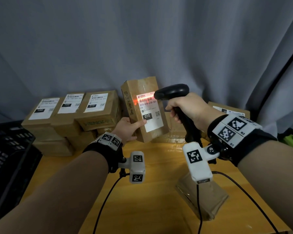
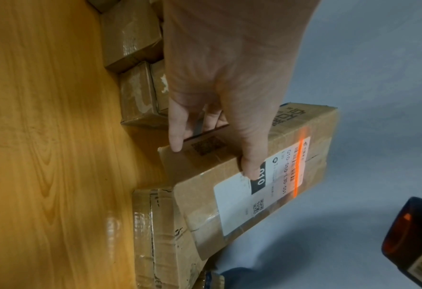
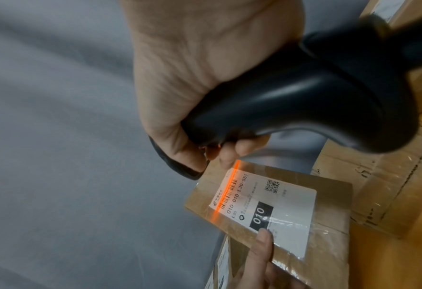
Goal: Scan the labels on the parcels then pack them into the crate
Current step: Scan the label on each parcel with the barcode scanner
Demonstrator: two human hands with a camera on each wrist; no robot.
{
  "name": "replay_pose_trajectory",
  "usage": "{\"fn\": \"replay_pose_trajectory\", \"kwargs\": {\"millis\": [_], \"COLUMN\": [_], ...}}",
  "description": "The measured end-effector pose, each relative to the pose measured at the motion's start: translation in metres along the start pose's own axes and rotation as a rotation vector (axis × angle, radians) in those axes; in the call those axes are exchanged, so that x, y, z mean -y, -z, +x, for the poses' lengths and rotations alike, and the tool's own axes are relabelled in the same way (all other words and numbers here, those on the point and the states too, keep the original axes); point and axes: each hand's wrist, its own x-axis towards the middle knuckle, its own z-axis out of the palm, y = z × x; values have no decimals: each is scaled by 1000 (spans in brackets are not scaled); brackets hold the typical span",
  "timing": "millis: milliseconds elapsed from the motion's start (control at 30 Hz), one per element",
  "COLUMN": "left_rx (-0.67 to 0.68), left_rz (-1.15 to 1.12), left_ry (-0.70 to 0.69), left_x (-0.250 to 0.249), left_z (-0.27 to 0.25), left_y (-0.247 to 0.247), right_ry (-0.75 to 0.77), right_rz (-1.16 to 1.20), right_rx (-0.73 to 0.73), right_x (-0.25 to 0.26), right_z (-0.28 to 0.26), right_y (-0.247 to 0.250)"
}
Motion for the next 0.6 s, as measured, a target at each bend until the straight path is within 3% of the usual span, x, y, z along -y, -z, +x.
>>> {"fn": "replay_pose_trajectory", "kwargs": {"millis": [600], "left_rx": [22], "left_rz": [23], "left_ry": [1], "left_x": [1], "left_z": [9], "left_y": [-2], "right_ry": [-17], "right_rz": [-3], "right_rx": [19], "right_x": [3], "right_z": [4], "right_y": [0]}}
